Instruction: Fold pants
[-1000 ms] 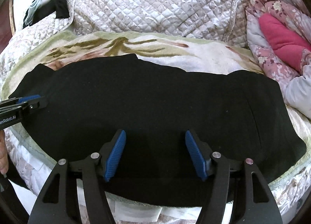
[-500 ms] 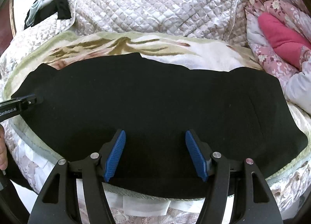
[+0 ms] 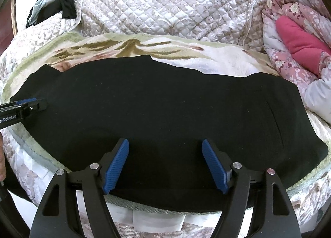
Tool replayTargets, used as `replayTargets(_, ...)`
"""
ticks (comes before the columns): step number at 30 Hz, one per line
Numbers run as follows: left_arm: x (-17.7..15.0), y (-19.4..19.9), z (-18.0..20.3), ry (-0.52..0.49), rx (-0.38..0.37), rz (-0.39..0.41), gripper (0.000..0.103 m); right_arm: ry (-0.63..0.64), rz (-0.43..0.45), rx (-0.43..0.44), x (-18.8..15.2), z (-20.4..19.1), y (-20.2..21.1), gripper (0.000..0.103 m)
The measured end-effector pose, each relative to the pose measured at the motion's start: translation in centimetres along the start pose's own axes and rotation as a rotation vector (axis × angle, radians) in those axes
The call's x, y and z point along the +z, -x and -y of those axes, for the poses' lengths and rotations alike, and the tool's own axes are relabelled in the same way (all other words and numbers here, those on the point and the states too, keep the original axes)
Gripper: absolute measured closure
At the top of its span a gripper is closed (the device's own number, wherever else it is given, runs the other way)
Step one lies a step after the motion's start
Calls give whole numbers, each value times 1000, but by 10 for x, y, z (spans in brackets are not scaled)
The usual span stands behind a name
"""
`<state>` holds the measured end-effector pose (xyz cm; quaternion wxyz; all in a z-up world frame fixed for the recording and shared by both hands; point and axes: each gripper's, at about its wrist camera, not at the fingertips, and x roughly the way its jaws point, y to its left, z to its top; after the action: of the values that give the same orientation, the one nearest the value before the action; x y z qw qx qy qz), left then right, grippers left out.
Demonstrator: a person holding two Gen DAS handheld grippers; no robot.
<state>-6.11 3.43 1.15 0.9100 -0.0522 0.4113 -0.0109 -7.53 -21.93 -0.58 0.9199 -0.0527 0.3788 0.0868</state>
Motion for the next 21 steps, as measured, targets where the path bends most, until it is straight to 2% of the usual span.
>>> replayTargets(14,-13,14,-7,18,-13,22,55,9,13,-9,-1,-3,0,29)
replayTargets(21,-17,26,-32,96,26,48,55,0,2,5,-1,-1,0,29)
